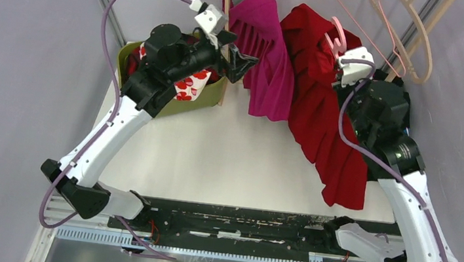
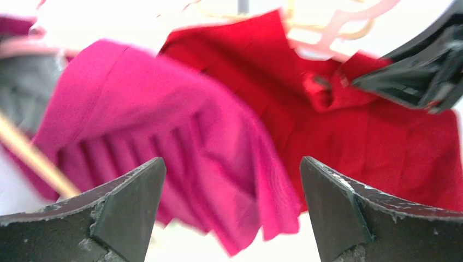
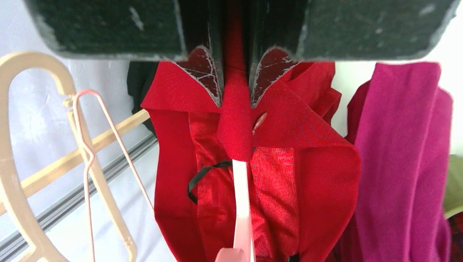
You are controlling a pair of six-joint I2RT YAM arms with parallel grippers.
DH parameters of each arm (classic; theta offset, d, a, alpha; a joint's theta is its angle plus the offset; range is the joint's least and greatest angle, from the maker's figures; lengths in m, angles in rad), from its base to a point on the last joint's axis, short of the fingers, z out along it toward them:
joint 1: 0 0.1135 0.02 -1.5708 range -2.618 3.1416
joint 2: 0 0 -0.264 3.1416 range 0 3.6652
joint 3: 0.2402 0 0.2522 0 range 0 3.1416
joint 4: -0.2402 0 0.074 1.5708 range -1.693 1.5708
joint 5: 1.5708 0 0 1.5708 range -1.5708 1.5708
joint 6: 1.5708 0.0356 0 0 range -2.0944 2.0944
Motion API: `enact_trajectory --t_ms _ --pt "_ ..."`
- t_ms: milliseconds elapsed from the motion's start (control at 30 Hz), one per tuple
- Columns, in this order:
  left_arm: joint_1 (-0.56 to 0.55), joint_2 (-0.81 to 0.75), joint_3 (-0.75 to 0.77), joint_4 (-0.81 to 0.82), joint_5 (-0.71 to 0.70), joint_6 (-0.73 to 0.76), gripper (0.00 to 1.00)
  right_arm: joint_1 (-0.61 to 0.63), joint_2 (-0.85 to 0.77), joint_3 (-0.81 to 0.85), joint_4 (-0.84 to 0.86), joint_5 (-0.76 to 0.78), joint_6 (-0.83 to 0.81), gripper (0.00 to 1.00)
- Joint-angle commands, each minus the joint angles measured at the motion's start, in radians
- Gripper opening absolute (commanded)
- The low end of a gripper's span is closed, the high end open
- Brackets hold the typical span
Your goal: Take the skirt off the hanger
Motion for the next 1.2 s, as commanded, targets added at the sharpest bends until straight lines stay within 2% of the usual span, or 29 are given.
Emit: enact_trajectory --t_ms 0,200,567,733,867,1033,1167 --pt "-0.146 0.066 0.105 0.111 0.052 -0.016 0.99 0.01 -0.073 0.048 -0.041 -0.062 0.092 0.01" --pt "-0.286 0.151 0.211 0.192 0.05 -0.041 0.99 0.01 -0.117 0.025 -0.09 -0.084 0.11 0.01" --pt "-0.448 0.338 0.343 0.066 -0.136 0.131 0.99 0.011 -0.131 0.051 -0.102 -0.153 0.13 0.01" --pt "-0.472 0.365 0.318 -0.005 -0.247 0.207 0.99 0.011 -0.157 0.067 -0.122 -0.164 0.123 0.0" --pt "-0.481 0.339 0.241 -0.016 -0.348 0.265 0.99 0.012 -0.179 0.06 -0.139 -0.164 0.12 0.01" --pt "-0.482 0.291 0.168 0.035 -0.481 0.335 0.99 0.01 -0.198 0.054 -0.146 -0.169 0.127 0.01" --pt "-0.48 0.304 0.194 0.065 -0.522 0.365 0.99 0.011 -0.199 0.06 -0.154 -0.185 0.143 0.0"
